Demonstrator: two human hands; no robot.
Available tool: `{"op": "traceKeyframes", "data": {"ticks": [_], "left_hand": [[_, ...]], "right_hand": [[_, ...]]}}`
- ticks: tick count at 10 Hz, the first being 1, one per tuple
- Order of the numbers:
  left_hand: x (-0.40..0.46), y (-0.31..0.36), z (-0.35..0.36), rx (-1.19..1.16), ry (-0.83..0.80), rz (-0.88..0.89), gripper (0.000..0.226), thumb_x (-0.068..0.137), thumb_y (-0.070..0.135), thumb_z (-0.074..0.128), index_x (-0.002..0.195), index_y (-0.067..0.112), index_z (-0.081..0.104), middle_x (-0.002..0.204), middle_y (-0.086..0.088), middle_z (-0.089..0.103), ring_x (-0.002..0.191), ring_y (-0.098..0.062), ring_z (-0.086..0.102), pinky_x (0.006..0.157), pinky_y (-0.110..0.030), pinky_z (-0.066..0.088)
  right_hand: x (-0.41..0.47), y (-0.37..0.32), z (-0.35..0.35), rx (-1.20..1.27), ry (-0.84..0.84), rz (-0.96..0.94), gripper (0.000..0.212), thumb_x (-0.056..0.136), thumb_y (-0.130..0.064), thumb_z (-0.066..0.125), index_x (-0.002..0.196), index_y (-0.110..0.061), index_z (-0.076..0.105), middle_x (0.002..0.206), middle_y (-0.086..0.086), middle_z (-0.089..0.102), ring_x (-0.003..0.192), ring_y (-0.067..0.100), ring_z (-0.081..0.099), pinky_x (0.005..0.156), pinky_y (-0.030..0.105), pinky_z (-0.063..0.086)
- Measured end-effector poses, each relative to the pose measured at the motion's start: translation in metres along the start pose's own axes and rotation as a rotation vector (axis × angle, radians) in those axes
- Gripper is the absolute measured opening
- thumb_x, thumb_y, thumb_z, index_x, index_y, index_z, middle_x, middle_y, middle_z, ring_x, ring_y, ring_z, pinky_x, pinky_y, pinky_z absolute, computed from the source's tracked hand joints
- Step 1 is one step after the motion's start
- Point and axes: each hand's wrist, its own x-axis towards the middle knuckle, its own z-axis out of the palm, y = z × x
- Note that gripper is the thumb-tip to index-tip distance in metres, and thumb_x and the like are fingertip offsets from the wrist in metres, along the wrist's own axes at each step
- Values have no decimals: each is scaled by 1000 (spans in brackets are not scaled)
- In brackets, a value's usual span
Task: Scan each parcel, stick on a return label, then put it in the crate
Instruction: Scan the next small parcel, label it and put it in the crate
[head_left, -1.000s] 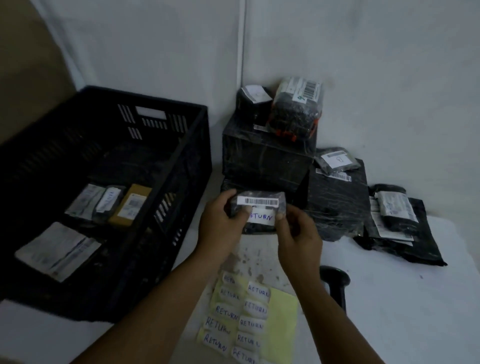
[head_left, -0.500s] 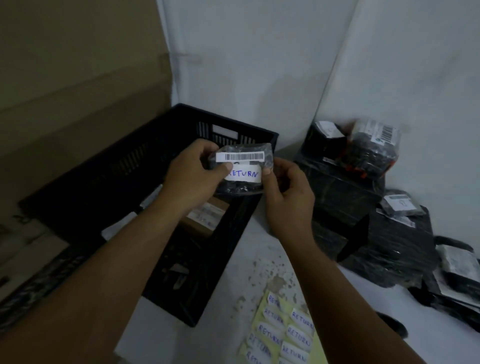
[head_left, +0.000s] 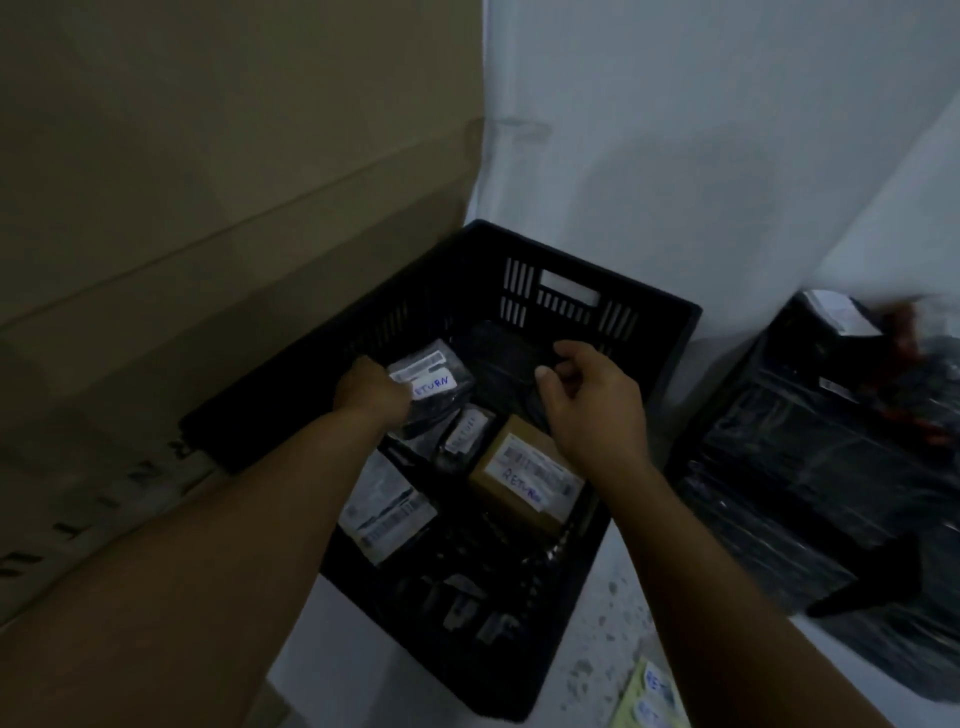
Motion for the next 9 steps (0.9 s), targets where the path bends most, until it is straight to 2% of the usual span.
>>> {"op": "traceKeyframes", "data": {"ticks": [1,2,3,4,5,6,7,8,9], "left_hand": [[13,-13,14,-142,-71,-203,56,94,18,64,143,0,43,139,-22,51,119,-40,56,98,-49,52],[22,-21,27,-140,-89,-256,52,94,10,62,142,-1,45,139,-22,52,121,-39,56,98,-49,52],[29,-21,37,-13,-110,-207,45,92,6,60,135,-4,53,135,-23,57,121,-37,59,97,-46,53],[14,-8,38,13,-191,-281,38,93,-1,61,130,-9,55,129,-27,60,115,-40,62,79,-43,58],[18,-12,42,159,-228,-242,33,97,4,58,127,-10,57,130,-26,60,104,-29,61,65,-32,52],[16,-10,36,279,-152,-170,39,98,12,56,131,-8,53,132,-26,57,115,-36,60,92,-43,54],[14,-4,30,294,-67,-149,60,92,22,63,144,1,41,141,-24,49,123,-41,54,99,-49,50],[9,10,26,308,10,-25,63,86,33,64,141,8,45,139,-21,51,120,-41,54,98,-48,50],[-10,34,32,174,73,195,44,90,36,64,127,12,58,126,-13,63,101,-29,61,82,-33,50]], "right_hand": [[-1,3,1,1,8,22,36,96,-43,59,126,-25,63,97,-6,69,86,10,65,77,37,58],[-1,5,0,14,4,52,32,96,-44,60,121,-25,66,101,-5,70,87,9,65,77,36,59],[-1,6,-2,8,-5,46,30,96,-43,60,117,-24,69,100,-4,70,87,9,65,75,29,56],[-1,7,-3,16,0,36,28,97,-41,60,114,-22,70,98,-4,70,86,8,65,73,26,53],[-1,7,-4,25,7,30,27,97,-41,59,112,-22,71,97,-4,70,86,8,64,74,28,54],[-1,8,-4,41,10,26,25,97,-41,59,111,-23,71,95,-6,70,84,7,64,73,28,54],[-2,8,-5,107,44,27,22,97,-38,60,108,-23,72,92,-7,70,81,2,64,70,23,53],[-5,8,-9,216,110,25,16,96,-33,62,102,-24,73,88,-10,70,79,0,64,70,20,53],[-14,10,-17,303,201,9,12,97,-29,62,99,-24,73,83,-8,69,76,3,65,68,28,56]]}}
